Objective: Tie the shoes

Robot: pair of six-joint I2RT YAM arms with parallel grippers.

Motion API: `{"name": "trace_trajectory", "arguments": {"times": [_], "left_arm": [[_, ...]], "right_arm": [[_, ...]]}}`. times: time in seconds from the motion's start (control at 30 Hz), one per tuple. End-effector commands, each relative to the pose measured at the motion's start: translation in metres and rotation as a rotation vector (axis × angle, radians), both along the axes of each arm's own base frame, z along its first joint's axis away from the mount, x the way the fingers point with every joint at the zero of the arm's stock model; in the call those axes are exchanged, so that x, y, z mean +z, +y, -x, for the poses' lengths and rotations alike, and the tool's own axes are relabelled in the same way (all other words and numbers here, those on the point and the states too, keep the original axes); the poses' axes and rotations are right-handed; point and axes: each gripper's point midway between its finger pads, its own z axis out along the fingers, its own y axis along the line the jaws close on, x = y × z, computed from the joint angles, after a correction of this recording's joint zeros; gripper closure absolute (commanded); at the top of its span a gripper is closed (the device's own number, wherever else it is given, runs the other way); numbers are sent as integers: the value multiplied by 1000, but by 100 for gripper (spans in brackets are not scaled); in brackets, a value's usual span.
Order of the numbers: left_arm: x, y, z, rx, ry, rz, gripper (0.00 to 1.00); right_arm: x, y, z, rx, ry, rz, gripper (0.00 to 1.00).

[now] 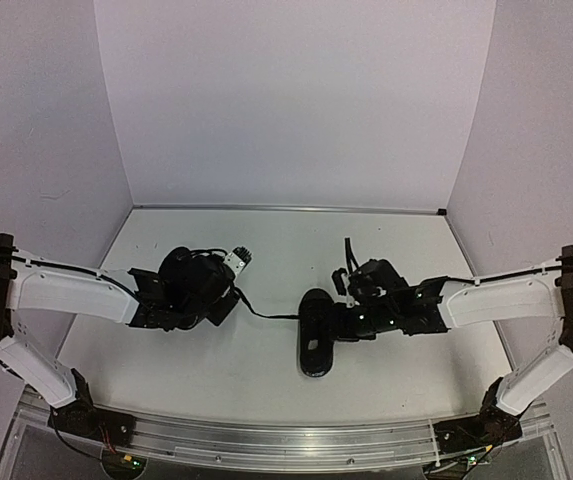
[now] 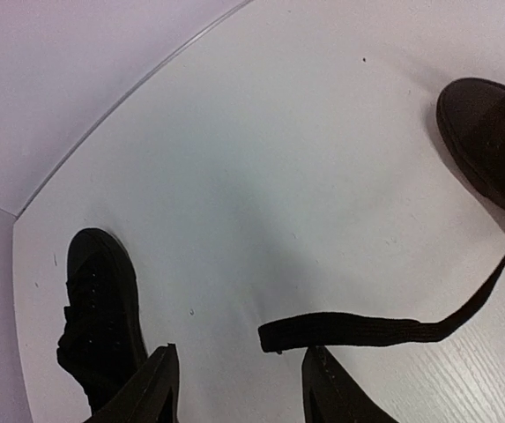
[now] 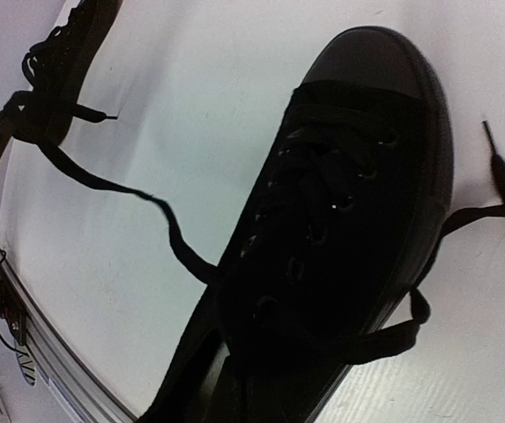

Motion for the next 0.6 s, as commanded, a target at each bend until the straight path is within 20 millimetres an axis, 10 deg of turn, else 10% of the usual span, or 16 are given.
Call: {"name": "trace_trajectory", "arguments": {"times": [0.0, 0.2, 0.43, 0.57], "left_arm": [[-20, -1, 15, -33, 141, -4, 46], [-26, -1, 30, -67, 255, 17, 19], [-12, 5, 39, -73, 364, 127, 6], [-5, 13, 31, -45, 410, 223, 1]], "right_arm": [[26, 40, -6, 4, -34, -161, 89], [43, 27, 6, 7, -45, -191, 33], [74, -28, -4, -91, -184, -71, 9], [60, -59, -34, -146, -176, 14, 15]]}}
